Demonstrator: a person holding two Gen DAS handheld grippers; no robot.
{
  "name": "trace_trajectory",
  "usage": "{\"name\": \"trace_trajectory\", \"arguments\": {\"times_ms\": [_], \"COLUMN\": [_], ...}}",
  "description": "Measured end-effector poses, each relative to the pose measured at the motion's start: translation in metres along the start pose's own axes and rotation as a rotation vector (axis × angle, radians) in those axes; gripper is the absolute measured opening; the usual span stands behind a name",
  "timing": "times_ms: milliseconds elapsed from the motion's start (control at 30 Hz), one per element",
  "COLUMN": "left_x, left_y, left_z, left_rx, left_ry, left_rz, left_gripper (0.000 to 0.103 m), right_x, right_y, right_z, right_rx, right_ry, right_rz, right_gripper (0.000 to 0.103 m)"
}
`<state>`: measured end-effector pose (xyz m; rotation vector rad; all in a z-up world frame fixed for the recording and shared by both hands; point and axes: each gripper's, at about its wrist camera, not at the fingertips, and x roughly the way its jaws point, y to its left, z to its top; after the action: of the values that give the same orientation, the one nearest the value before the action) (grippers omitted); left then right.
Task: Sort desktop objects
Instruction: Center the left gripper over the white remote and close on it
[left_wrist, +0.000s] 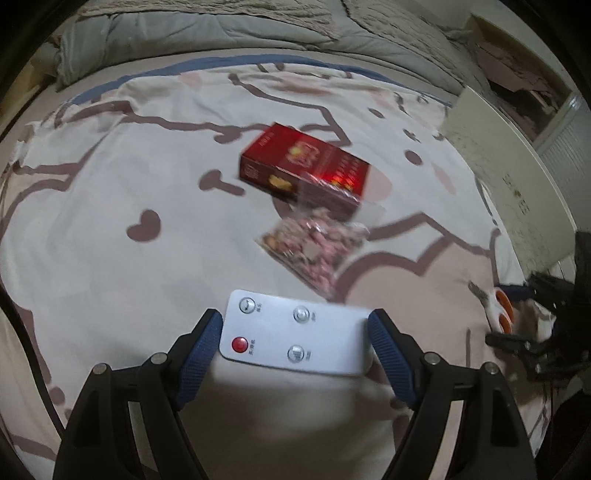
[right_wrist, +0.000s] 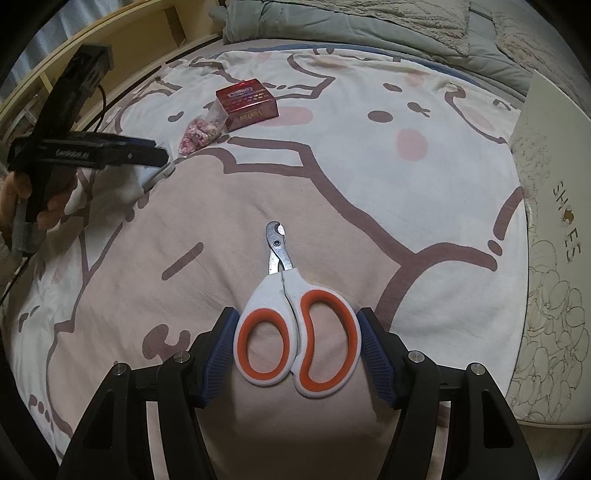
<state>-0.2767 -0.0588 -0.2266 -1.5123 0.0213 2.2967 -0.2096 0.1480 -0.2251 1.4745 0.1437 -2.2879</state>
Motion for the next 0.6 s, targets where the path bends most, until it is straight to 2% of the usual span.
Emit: {"name": "trace_trajectory", "arguments": {"times_ms": [133,267,367,467,600], "left_x": [-0.001,0.000,0.004,0.009,0.012], "left_y": [-0.008,-0.013,-0.022,-0.029,-0.028], "left_z": [-0.009,-0.012,-0.014,-0.014,-0.011], "left_rx": [0.026,0.017,0.048,0.073,0.044], "left_ry": [-0.004,-0.007,0.003,0.010,0.005], "left_rz": [0.019,0.020,0.044,0.080,0.096], "left_gripper": [0.083,0.092,0.097,0.098,0.098], "right_x": [-0.001,-0.001,-0.001,0.000,0.001], "right_y": [0.002,0.003,0.003,0.002,0.005], "right_z": [-0.002,-0.002,-0.002,0.000,0.001], "right_rx": [-0.003,-0.002,0.003,0.007,0.003], "right_ry": [-0.011,-0.025,-0.030,-0.028,-0.018], "right_rz": [-0.007,-0.021,-0.024,-0.025,-0.040], "right_gripper": [0.067,0.067,0.067,0.067,0.067]}}
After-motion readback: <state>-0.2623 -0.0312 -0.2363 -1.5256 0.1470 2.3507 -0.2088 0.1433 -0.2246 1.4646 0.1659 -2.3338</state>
